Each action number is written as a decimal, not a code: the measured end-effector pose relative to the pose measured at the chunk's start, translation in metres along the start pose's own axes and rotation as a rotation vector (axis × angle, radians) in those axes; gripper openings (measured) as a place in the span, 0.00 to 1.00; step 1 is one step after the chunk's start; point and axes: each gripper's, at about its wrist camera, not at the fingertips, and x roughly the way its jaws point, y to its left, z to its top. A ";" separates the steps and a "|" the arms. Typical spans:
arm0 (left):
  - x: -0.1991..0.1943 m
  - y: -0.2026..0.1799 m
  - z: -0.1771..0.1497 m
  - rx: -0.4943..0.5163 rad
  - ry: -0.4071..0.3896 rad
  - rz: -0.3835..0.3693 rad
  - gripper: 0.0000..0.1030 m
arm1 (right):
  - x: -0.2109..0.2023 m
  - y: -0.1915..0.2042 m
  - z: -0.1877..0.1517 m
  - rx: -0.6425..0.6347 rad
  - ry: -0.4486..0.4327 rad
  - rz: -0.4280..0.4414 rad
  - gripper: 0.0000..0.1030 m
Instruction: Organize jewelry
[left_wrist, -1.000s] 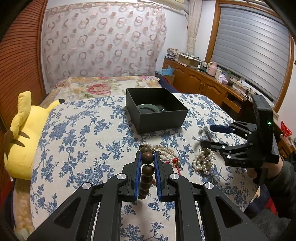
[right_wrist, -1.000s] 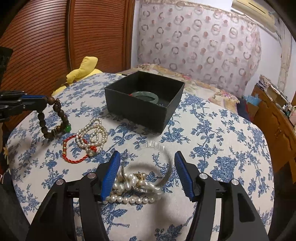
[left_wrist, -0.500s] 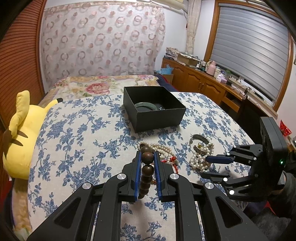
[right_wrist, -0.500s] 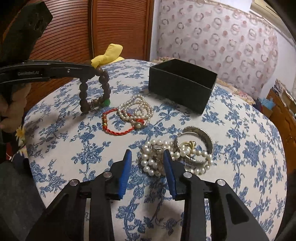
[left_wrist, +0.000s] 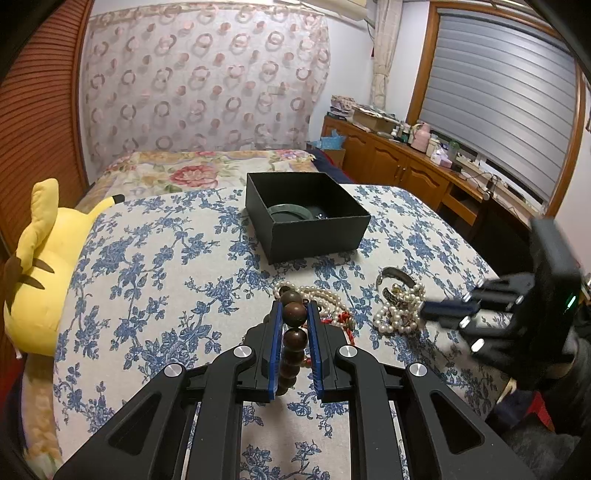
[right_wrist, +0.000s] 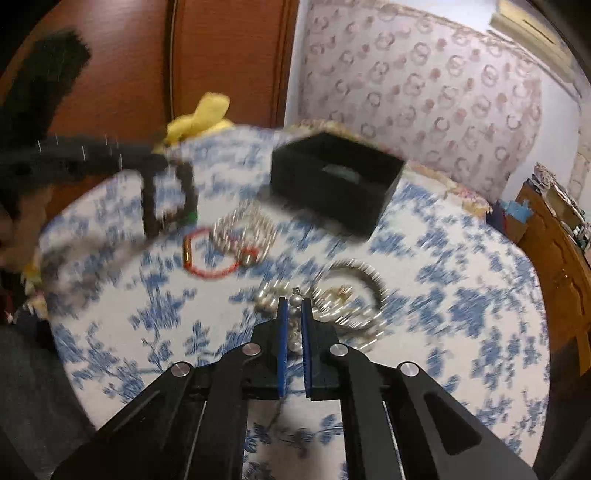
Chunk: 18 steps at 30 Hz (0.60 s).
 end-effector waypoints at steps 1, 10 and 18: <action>0.000 0.000 0.000 0.001 0.000 -0.001 0.12 | -0.010 -0.005 0.005 0.005 -0.022 -0.010 0.07; -0.007 -0.005 0.011 0.004 -0.029 -0.002 0.12 | -0.066 -0.022 0.053 -0.032 -0.169 -0.052 0.07; -0.014 -0.010 0.025 0.014 -0.061 -0.012 0.12 | -0.097 -0.022 0.082 -0.068 -0.262 -0.086 0.00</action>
